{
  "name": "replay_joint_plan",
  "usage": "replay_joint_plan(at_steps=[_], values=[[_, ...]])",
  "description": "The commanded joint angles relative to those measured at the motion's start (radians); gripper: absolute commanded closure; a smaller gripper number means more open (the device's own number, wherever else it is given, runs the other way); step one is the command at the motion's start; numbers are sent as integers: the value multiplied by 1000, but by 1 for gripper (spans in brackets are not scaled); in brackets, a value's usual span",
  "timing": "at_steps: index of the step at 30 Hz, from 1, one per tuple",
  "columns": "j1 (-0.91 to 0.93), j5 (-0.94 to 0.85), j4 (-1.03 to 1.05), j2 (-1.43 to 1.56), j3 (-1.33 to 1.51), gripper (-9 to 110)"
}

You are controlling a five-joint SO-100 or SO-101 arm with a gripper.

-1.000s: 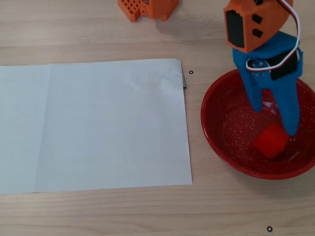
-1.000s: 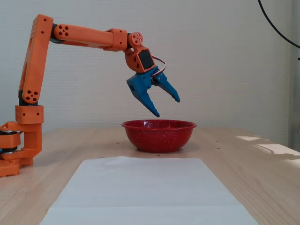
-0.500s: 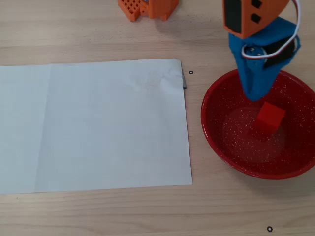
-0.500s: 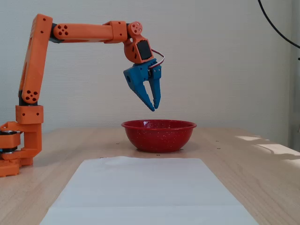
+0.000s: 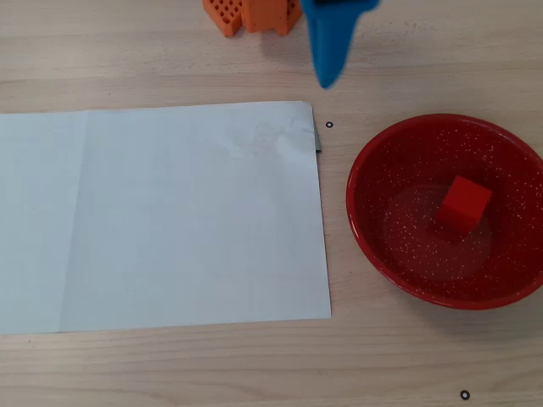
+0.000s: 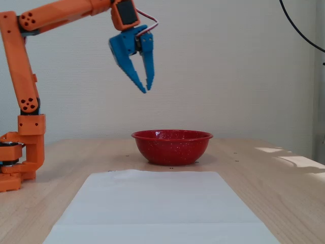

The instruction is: Grasp the red cube and put it in the red bowl

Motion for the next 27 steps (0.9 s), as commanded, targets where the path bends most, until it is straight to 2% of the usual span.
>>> replay_joint_plan(at_steps=[1, 8, 14, 27], values=[[-54, -9, -2, 190, 21, 101], [-166, 14, -147, 485, 368, 101], [-189, 29, -324, 721, 692, 101], [-206, 29, -896, 1028, 1296, 101]])
